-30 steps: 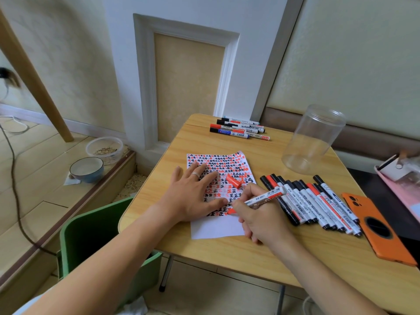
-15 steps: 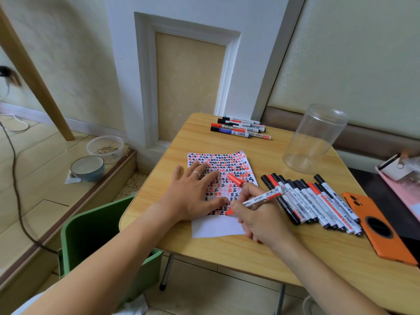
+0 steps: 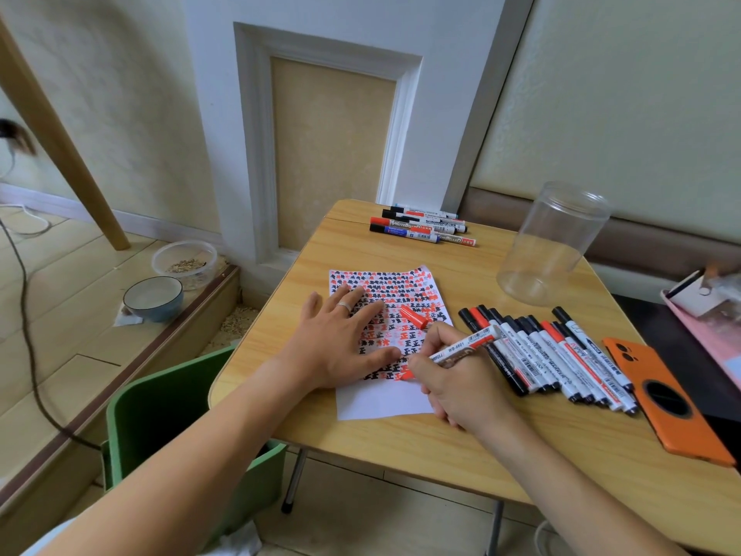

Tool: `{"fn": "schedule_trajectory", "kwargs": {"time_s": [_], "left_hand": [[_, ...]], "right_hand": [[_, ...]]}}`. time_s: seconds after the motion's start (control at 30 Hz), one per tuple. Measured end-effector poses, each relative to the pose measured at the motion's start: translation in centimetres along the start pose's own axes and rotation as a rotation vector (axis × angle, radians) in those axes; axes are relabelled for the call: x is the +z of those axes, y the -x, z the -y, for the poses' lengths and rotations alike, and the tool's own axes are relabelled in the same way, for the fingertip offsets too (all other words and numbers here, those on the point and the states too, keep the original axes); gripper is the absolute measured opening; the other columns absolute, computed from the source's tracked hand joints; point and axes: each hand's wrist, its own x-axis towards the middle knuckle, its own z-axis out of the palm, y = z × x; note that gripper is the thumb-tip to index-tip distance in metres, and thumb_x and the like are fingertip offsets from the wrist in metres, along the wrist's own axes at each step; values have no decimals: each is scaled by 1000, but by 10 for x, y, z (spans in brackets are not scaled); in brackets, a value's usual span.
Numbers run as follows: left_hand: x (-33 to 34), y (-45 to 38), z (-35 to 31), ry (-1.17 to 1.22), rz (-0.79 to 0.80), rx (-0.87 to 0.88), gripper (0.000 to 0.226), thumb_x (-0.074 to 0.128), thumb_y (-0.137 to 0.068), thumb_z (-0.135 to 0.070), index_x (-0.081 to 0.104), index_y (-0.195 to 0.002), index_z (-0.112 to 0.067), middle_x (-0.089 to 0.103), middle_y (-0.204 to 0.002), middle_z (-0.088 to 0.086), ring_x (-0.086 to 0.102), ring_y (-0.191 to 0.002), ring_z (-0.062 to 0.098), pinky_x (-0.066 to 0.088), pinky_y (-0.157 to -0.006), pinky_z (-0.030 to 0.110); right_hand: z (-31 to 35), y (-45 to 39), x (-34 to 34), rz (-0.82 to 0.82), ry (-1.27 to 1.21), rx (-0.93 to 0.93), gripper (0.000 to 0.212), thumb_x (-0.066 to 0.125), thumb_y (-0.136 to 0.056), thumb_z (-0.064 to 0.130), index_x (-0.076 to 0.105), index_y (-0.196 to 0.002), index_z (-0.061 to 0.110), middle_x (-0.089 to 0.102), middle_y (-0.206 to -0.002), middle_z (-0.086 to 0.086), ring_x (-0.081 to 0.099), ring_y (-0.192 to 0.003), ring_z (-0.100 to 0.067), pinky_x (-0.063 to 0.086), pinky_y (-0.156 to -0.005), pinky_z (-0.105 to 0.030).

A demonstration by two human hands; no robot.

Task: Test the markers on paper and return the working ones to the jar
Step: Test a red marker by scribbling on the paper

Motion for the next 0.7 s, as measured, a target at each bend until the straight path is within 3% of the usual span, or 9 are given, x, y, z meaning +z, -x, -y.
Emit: {"fn": "schedule_trajectory", "kwargs": {"time_s": [0.3,0.5,0.6,0.7], "left_hand": [[-4,1,-1,37,30,-20,107,10,-68,-97,16,-160,-42,6,-171,-2,-5,-157,18,-6,-124,56],[-11,-5,-7,98,34,-36,108,24,-62,-94,29,-155,-38,9,-170,0,-13,-156,17,-13,-122,56],[-10,-8,-13,140,-54,-9,93,32,-74,-83,33,-153,-35,14,-169,0,-8,-156,15,-9,-123,56],[-12,-12,-17,208,-136,102,72,36,-86,-61,28,-156,-44,20,-168,-9,0,-156,10,2,-125,54]], "right_hand": [[0,-4,-5,15,-87,34,19,63,-96,14,51,-81,11,55,-59,-11,47,-39,-23,30,-36,-21],[3,-17,-17,-60,-218,-20,22,64,-99,18,52,-82,11,55,-63,-13,49,-43,-23,34,-38,-24],[-3,-17,-11,-83,-202,27,22,64,-100,20,52,-85,9,57,-62,-11,50,-45,-23,35,-38,-24],[-7,-14,-7,-94,-161,62,22,64,-99,22,53,-88,8,57,-61,-10,51,-46,-23,35,-39,-23]]}}
